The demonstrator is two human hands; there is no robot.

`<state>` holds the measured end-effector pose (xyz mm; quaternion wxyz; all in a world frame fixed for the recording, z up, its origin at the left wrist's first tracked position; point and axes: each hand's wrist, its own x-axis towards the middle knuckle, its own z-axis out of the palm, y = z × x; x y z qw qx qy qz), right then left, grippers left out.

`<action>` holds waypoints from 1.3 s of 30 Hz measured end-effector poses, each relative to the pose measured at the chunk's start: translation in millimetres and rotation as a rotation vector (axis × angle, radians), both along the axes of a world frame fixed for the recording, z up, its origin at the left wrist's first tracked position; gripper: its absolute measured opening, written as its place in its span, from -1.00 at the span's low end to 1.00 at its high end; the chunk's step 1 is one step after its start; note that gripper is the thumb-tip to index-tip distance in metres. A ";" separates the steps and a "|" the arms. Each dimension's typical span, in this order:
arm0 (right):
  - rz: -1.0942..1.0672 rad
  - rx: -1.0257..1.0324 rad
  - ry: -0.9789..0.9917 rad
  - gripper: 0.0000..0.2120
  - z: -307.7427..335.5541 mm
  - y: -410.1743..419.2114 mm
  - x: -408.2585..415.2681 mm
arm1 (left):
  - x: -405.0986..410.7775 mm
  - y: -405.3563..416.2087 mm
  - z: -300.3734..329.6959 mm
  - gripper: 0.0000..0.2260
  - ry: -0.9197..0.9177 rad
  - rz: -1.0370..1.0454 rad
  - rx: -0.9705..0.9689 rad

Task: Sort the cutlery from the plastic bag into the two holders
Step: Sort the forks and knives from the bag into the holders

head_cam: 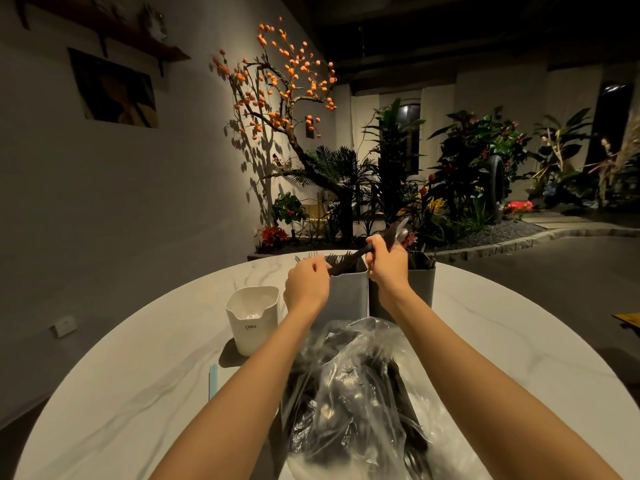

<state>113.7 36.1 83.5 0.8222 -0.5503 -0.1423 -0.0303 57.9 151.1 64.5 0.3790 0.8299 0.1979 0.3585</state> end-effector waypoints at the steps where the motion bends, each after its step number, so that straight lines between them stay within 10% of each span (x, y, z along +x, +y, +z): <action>1: -0.032 0.039 -0.012 -0.85 3.0 0.6 0.4 | 0.3 1.7 1.0 -0.66 -0.022 0.029 -0.022; 11: -0.211 -0.130 -0.251 -0.70 9.5 10.2 -0.1 | 4.8 13.8 -6.1 -0.75 0.018 0.093 -0.042; 22: -0.052 -1.166 -0.381 -0.81 7.9 33.2 19.9 | 4.9 14.4 -5.7 -0.81 0.053 0.107 -0.004; 32: -0.086 -1.125 -0.465 -0.81 -2.7 25.4 11.4 | 7.0 10.9 0.2 -0.56 -0.249 -0.379 0.034; 39: -0.067 -0.753 -0.396 -0.55 -14.2 20.7 11.7 | 15.5 20.3 3.7 -0.63 0.012 -0.221 0.196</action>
